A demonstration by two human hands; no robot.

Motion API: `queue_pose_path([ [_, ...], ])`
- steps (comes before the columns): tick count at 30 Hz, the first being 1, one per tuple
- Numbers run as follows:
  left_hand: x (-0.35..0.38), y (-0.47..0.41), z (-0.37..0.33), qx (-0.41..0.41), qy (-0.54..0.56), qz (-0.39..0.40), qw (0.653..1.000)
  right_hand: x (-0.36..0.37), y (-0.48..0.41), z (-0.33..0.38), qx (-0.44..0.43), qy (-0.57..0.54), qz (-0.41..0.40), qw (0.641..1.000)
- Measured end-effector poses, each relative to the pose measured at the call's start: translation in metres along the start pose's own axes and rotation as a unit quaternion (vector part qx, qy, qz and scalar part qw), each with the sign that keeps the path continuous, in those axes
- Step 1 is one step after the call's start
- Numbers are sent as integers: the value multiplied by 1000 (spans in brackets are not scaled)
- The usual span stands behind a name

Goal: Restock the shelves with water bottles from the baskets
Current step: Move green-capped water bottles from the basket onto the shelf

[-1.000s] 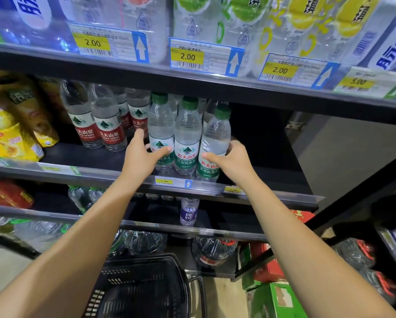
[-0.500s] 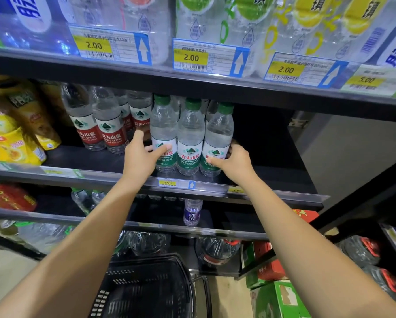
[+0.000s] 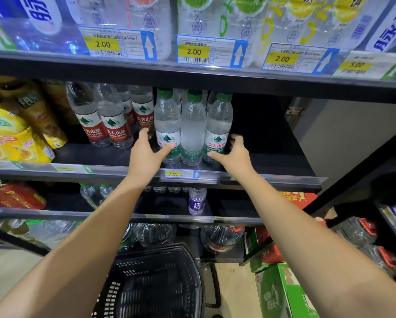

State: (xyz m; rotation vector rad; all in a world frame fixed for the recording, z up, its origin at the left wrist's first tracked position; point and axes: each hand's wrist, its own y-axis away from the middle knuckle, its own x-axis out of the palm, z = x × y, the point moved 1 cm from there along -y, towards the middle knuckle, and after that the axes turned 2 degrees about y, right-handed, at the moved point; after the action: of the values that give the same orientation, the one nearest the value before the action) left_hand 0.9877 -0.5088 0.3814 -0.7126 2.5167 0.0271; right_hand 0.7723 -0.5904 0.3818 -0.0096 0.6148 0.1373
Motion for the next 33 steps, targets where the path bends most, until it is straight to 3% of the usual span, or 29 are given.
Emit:
queue_pose_path([
  [4,-22,29,18,19,-37,-11,999,8,44,-12,-11,11,-87,996],
  [11,-57,75,77,79,-169,42,982,39,141,-42,-7,86,-145,986],
  [21,-62,153,136,96,-319,162,929,81,262,-110,125,209,-75,967],
  [28,-18,231,126,129,-412,264,863,59,341,-165,196,309,-25,930],
  [33,37,311,100,183,-440,357,803,19,428,-212,286,284,-44,914],
])
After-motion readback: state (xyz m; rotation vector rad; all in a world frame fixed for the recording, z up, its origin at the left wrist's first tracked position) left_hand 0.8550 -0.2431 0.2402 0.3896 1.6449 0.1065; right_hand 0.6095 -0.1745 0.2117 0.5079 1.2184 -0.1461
